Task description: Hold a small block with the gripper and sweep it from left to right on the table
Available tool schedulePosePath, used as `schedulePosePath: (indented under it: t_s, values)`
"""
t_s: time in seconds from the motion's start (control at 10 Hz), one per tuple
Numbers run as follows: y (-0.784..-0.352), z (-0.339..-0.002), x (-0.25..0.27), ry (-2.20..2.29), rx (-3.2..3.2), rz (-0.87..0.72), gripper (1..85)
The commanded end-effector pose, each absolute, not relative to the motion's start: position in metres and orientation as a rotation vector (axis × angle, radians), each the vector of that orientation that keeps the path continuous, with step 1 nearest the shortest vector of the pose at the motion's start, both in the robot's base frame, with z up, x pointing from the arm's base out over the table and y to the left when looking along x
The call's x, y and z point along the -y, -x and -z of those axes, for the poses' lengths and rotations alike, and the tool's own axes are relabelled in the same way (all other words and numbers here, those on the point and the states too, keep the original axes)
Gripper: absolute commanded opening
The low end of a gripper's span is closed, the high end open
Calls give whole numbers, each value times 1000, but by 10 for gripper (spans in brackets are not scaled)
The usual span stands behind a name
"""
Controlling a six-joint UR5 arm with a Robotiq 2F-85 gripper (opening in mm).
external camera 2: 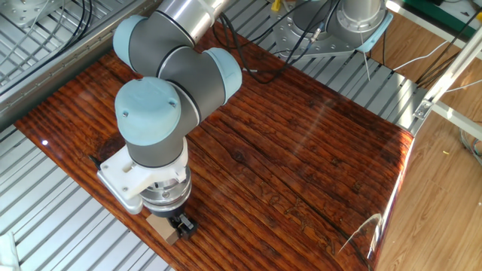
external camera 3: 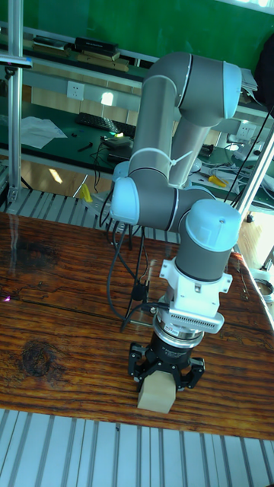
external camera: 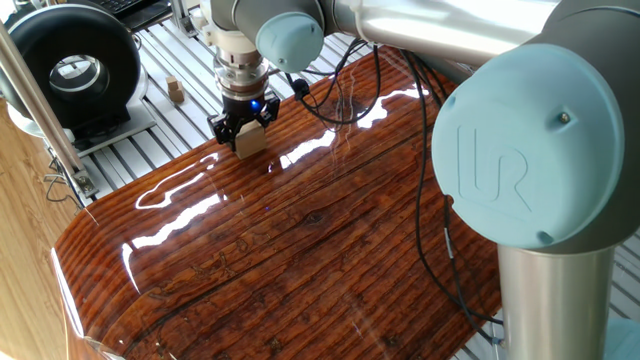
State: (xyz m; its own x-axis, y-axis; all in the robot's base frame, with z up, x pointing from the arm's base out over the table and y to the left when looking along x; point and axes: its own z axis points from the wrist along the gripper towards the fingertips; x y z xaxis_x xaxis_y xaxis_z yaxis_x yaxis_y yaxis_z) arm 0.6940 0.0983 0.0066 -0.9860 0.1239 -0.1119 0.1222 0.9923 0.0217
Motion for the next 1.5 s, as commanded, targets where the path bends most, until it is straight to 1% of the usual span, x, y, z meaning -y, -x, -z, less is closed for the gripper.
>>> schedulePosePath:
  t_s: [0.0, 1.4]
  values:
    - [-695, -8, -101, -205, -3022, -39, 10]
    - [-696, -9, -108, -221, -3020, -33, 10]
